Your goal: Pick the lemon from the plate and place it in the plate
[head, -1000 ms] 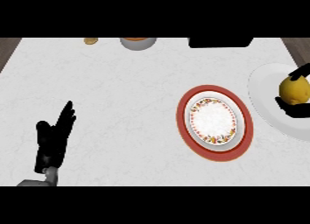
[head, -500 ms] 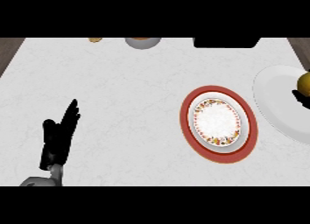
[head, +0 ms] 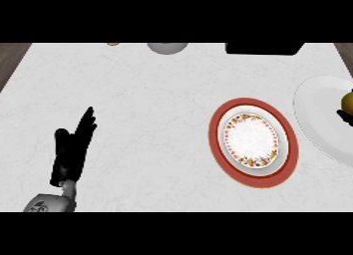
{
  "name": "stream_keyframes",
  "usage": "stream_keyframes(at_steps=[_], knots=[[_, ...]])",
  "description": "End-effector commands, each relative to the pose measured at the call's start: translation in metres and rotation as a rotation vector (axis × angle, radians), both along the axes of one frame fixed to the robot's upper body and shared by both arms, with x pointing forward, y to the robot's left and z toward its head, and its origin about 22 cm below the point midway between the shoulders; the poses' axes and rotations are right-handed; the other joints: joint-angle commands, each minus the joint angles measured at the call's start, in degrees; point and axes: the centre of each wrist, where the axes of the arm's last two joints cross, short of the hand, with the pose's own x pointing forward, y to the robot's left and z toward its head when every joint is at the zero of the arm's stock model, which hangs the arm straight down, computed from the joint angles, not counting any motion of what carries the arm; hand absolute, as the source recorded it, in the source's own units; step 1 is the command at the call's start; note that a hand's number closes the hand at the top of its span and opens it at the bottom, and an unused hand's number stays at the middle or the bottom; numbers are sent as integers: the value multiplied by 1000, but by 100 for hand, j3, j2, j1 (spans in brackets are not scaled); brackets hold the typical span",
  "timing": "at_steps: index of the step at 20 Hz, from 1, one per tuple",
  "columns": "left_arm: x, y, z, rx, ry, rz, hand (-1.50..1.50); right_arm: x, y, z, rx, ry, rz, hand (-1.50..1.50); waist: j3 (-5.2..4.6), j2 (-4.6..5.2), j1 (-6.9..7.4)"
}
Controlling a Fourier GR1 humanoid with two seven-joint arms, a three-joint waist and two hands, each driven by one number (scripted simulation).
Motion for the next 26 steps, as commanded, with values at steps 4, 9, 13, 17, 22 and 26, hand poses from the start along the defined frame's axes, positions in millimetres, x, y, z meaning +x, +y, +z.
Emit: stream_keyframes(at_steps=[4, 9, 13, 17, 22, 26], knots=[[7, 7, -2, -5, 10, -16, 0, -1, -10, -14, -12, 294, 41, 150, -3, 23, 42], [8, 6, 9, 1, -9, -16, 0, -13, -30, -13, 72, 292, 151, -150, 11, 39, 77], [-8, 11, -14, 9, 14, -12, 0, -9, -19, -23, 246, 117, 255, -150, 11, 31, 38], [3, 4, 2, -23, -10, 11, 0, -12, -29, -17, 570, -102, 256, -150, 20, 2, -70], [-3, -5, 3, -8, -19, 2, 0, -37, -63, -3, 792, -153, 224, -150, 19, 24, -6], [-6, -4, 2, -10, -10, -18, 0, -51, -73, -8, 833, -128, 232, -150, 26, 41, 64]])
